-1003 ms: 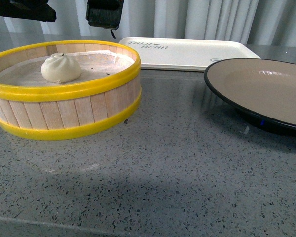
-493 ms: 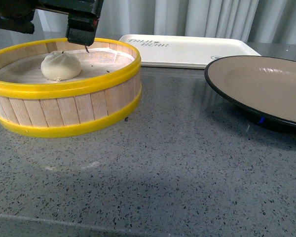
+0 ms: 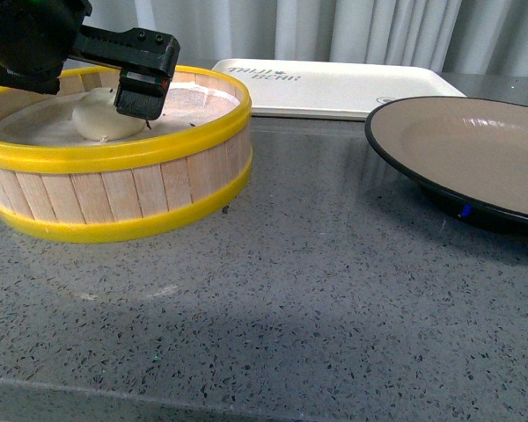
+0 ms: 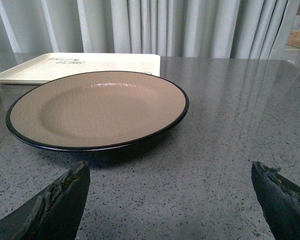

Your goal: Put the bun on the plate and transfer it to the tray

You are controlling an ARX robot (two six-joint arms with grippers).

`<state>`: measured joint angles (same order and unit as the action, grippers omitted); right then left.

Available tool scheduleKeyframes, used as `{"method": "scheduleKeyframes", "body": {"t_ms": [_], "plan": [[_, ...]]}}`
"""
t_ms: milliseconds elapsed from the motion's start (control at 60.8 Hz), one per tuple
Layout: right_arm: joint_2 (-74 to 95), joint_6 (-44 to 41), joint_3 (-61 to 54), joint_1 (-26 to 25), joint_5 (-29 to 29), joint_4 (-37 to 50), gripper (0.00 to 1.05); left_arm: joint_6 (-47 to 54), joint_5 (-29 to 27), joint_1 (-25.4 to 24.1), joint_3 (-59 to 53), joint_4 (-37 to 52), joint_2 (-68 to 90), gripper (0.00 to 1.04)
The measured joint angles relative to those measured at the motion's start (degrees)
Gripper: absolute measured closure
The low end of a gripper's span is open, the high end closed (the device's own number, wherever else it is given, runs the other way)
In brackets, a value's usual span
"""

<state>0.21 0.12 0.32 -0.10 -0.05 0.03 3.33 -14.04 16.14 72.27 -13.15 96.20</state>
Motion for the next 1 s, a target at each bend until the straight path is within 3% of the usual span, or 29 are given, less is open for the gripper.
{"method": "scheduleKeyframes", "body": {"t_ms": [230,345,411,559,789,888,1003], "plan": [[0.0,0.0,0.0,0.0,0.0,0.0,0.08,0.57,0.0,-0.02,0.0,0.02,0.59,0.08],[0.0,0.0,0.0,0.0,0.0,0.0,0.08,0.55,-0.02,-0.02,0.0,0.02,0.74,0.24],[0.0,0.0,0.0,-0.02,0.0,0.0,0.08,0.5,0.0,0.0,0.0,0.02,0.74,0.39],[0.0,0.0,0.0,0.0,0.0,0.0,0.08,0.5,-0.02,0.11,0.0,0.04,0.74,0.62],[0.0,0.0,0.0,0.0,0.0,0.0,0.08,0.5,0.04,0.15,0.09,0.04,0.74,0.91],[0.0,0.0,0.0,0.0,0.0,0.0,0.08,0.46,0.11,0.15,0.26,0.02,0.74,1.0],[0.0,0.0,0.0,-0.02,0.0,0.0,0.08,0.48,0.33,0.13,0.76,-0.39,0.74,1.0]]}}
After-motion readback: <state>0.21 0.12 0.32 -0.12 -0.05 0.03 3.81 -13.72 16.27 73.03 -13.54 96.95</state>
